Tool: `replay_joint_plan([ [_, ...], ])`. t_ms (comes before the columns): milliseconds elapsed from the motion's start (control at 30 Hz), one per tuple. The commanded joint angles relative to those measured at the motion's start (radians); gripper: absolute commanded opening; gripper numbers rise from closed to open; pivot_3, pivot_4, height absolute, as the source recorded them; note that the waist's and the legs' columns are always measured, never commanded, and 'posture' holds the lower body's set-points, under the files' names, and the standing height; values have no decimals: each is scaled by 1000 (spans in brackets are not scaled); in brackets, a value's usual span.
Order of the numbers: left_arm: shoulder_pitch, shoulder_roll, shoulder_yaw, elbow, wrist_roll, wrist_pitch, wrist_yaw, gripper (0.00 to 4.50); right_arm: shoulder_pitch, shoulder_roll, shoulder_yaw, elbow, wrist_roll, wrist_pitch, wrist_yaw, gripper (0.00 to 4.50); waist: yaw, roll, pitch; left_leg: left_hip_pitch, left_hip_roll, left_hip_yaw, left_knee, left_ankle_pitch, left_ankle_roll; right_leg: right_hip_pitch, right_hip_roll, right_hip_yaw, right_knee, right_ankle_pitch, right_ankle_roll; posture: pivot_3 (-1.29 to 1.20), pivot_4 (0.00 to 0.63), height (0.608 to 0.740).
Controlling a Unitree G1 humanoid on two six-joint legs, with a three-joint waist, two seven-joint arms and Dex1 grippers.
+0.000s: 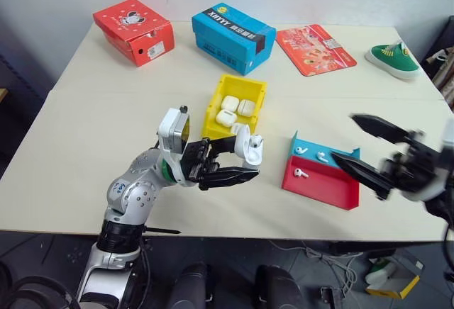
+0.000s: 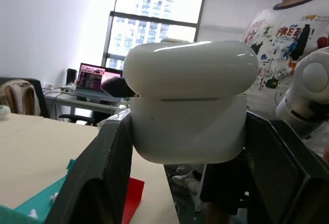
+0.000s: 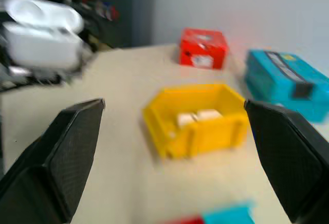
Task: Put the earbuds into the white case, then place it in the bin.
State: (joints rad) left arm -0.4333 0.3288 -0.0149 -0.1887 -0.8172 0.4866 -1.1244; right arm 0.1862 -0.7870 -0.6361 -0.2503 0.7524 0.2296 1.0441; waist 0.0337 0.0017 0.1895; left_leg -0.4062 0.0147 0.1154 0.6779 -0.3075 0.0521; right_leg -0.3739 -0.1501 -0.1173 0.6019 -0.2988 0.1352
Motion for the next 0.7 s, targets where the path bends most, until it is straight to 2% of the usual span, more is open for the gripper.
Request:
replay_joint_plan([
  [33,24,13,21,-54,0,-20,14,2800,48,-34,-111,226,-151,-201,65,4464,-7,0,0,0,0,2,0,0,1,0,0,1,-1,0,1,0,150,740],
  [167,52,25,31,-63,4,-28,24,2800,68,-110,-114,485,-318,-341,42,4464,-20,1,0,3,1,5,0,0,0,-1,0,4,-3,1,1,0,150,740],
  [267,60,22,31,-72,4,-35,38,2800,42,-157,-62,528,-390,-373,18,4464,-30,1,0,3,2,5,-1,1,-2,-1,0,5,-2,1,1,0,150,740],
  [433,69,17,17,-89,4,-40,57,2800,-90,-216,52,380,-330,-217,61,4464,-42,4,0,5,3,5,-2,2,-3,-2,0,6,-1,0,1,0,150,740],
  [600,67,15,9,-89,6,-45,65,2800,-312,-308,246,222,-285,57,68,4464,-33,8,0,4,3,4,-1,2,-3,-2,0,6,0,0,1,0,150,740],
  [700,65,11,3,-87,9,-50,69,2800,-473,-314,406,214,-333,142,76,4464,-27,7,1,2,3,1,0,2,-4,-2,-1,6,-1,0,0,0,150,740],
])
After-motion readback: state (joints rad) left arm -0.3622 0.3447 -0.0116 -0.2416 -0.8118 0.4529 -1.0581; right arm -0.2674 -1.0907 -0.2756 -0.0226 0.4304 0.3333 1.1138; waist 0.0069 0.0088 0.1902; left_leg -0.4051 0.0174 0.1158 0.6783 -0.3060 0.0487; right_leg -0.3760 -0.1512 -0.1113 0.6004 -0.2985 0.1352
